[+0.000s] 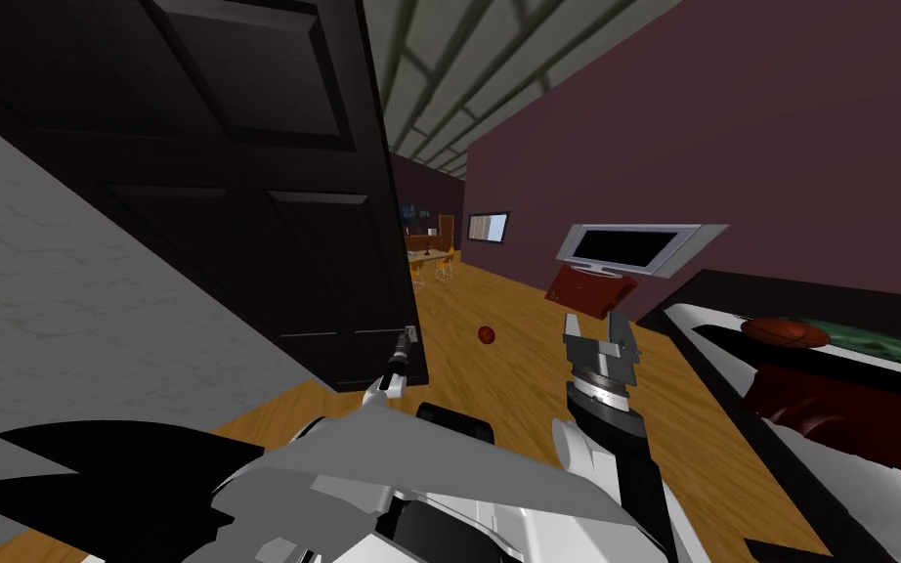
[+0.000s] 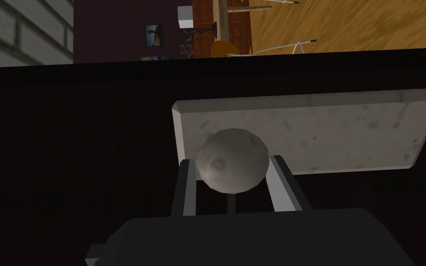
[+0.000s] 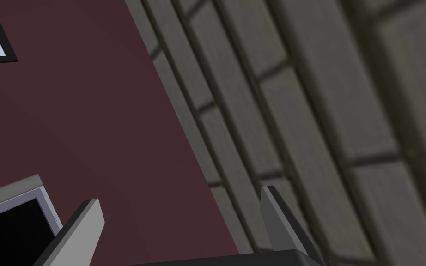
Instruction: Push the door open
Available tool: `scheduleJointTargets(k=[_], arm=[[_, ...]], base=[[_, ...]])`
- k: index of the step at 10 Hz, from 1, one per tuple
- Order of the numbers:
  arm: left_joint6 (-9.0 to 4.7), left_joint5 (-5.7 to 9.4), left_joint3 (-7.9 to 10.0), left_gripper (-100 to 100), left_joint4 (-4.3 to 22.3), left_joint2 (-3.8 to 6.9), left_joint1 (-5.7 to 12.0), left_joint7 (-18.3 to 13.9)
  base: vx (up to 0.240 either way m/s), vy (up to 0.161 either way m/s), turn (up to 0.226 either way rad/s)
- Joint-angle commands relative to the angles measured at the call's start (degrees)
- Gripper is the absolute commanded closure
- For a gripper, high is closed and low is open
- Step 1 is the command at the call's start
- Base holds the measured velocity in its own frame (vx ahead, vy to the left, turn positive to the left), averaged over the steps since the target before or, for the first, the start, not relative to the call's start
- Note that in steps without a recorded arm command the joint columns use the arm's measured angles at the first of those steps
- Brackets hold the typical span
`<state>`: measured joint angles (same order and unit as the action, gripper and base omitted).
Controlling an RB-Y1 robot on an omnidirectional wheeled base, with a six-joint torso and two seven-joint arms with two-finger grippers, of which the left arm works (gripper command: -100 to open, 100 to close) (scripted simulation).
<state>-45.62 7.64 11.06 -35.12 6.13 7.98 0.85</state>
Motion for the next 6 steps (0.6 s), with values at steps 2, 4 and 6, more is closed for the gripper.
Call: scheduleJointTargets(k=[2,4,6], arm=[[-0.26,0.83,1.63,100,0.46,0.22,0.60,0.57],[-0.25,0.92,1.80,100,0.91,0.36,0.43,0.50],[-0.43,1.76,3.21,100,0.97,0.73,0.44,0.96]], base=[[0.189,-0.075,0.071],[0.122,-0.034,0.040],[0.171,-0.016,0.042]])
